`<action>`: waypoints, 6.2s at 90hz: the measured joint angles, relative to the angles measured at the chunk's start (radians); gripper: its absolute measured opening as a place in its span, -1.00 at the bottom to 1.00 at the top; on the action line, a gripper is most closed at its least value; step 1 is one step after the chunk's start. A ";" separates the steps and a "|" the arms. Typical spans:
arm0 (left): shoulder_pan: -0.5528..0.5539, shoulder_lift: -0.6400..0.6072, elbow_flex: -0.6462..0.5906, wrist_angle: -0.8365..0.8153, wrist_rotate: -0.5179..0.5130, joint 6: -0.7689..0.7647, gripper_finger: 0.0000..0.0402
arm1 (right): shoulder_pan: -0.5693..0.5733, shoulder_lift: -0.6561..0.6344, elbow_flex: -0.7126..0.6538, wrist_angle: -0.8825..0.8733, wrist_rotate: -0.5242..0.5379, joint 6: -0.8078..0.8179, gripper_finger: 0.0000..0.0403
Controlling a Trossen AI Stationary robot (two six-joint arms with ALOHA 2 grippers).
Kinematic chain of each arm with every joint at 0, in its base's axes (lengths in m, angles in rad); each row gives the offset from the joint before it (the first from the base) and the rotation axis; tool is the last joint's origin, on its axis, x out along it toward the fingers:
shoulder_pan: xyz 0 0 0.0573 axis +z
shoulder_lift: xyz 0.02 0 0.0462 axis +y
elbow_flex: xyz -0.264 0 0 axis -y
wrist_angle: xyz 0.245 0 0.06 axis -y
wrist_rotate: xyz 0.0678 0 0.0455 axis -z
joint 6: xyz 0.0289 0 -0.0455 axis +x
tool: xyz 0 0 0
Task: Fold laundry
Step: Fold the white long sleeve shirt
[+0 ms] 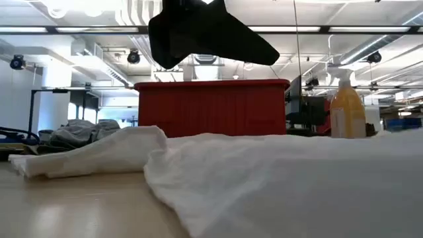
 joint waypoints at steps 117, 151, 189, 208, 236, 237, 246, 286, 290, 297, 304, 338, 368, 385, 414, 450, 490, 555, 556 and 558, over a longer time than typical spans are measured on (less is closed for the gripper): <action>0.187 -0.021 -0.379 0.749 -0.308 0.068 0.55 | -0.390 -0.616 -0.913 0.824 0.082 -0.091 -1.00; 0.556 -0.093 -0.288 0.569 0.126 0.087 0.55 | -1.129 -0.983 -1.191 0.775 -0.337 -0.575 -1.00; 0.991 0.013 0.018 0.016 0.426 0.389 0.55 | -1.547 -0.690 -1.003 0.576 -0.629 -0.781 -1.00; 1.066 0.029 0.013 0.059 0.475 0.468 0.55 | -1.549 -0.498 -0.920 0.616 -0.656 -0.779 -1.00; 1.090 0.070 0.057 0.067 0.569 0.442 0.55 | -1.629 -0.438 -0.852 0.611 -0.784 -0.414 -1.00; 1.091 0.072 0.059 0.066 0.570 0.442 0.55 | -1.633 -0.437 -0.852 0.611 -0.784 -0.411 -1.00; 1.094 0.089 0.063 0.041 0.557 0.455 0.55 | -1.660 -0.429 -0.851 0.586 -0.787 -0.357 -1.00; 1.102 0.034 0.117 -0.090 0.605 0.519 0.55 | -1.647 -0.409 -0.813 0.437 -0.760 -0.232 -1.00; 1.116 0.047 0.144 -0.134 0.626 0.546 0.55 | -1.655 -0.410 -0.806 0.441 -0.739 -0.231 -1.00; 1.156 0.064 0.192 -0.206 0.634 0.575 0.55 | -1.662 -0.410 -0.801 0.423 -0.727 -0.227 -1.00; 1.194 0.073 0.240 -0.248 0.639 0.602 0.55 | -1.655 -0.421 -0.795 0.418 -0.723 -0.231 -1.00; 1.218 0.186 0.392 -0.453 0.736 0.971 -0.52 | -1.642 -0.528 -0.782 0.426 -0.663 -0.280 -1.00; 1.204 0.199 0.385 -0.414 0.837 0.990 -1.00 | -1.637 -0.554 -0.802 0.336 -0.641 -0.298 -1.00; 1.220 0.201 0.344 -0.458 0.838 0.943 -1.00 | -1.635 -0.550 -0.804 0.301 -0.647 -0.253 -1.00; 1.240 0.299 0.340 -0.541 0.849 0.839 -1.00 | -1.611 -0.565 -0.805 0.182 -0.639 -0.203 -1.00; 1.253 0.298 0.341 -0.589 0.820 0.797 -1.00 | -1.485 -0.572 -0.806 0.018 -0.617 -0.201 -1.00; 1.265 0.297 0.341 -0.595 0.796 0.782 -1.00 | -1.174 -0.684 -0.808 -0.136 -0.584 -0.066 -1.00; 1.281 0.296 0.340 -0.596 0.762 0.774 -1.00 | -0.484 -0.715 -0.843 -0.181 -0.349 0.225 -1.00; 1.282 0.296 0.340 -0.596 0.762 0.774 -1.00 | -0.473 -0.715 -0.843 -0.184 -0.349 0.234 -1.00; 1.283 0.296 0.340 -0.596 0.762 0.774 -1.00 | -0.449 -0.715 -0.843 -0.188 -0.346 0.252 -1.00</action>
